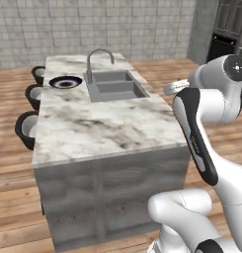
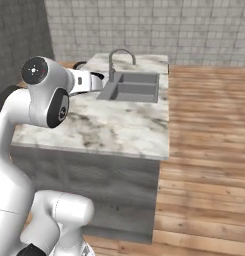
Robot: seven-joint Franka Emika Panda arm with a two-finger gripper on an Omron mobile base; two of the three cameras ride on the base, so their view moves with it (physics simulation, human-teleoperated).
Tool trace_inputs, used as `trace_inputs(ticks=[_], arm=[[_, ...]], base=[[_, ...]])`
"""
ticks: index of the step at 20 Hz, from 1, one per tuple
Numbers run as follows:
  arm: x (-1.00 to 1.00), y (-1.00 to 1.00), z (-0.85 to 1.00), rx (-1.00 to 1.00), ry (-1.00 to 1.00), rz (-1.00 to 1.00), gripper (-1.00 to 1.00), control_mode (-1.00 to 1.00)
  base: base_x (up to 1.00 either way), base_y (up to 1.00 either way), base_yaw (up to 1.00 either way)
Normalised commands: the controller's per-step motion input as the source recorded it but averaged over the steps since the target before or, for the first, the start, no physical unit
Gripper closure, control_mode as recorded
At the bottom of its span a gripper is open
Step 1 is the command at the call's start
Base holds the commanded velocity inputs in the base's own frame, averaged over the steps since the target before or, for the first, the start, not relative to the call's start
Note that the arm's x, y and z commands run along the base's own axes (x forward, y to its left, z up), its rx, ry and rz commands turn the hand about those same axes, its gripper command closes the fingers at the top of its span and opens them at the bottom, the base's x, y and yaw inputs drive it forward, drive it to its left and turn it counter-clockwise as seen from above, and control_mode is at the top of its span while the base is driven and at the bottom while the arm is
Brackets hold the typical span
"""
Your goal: Take the cheese, fish, and garlic from the fridge and place them on the plate on the dining counter to create an appetizer plate.
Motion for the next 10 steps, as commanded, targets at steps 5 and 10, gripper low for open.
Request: trace_inputs(ticks=[5, 10], arm=[[0.00, 0.00, 0.00, 0.00, 0.00, 0.00, 1.00, 1.00], [0.00, 0.00, 0.00, 0.00, 0.00, 0.00, 1.00, 1.00]], base=[[0.04, 1.00, 0.10], [0.08, 1.00, 0.06]])
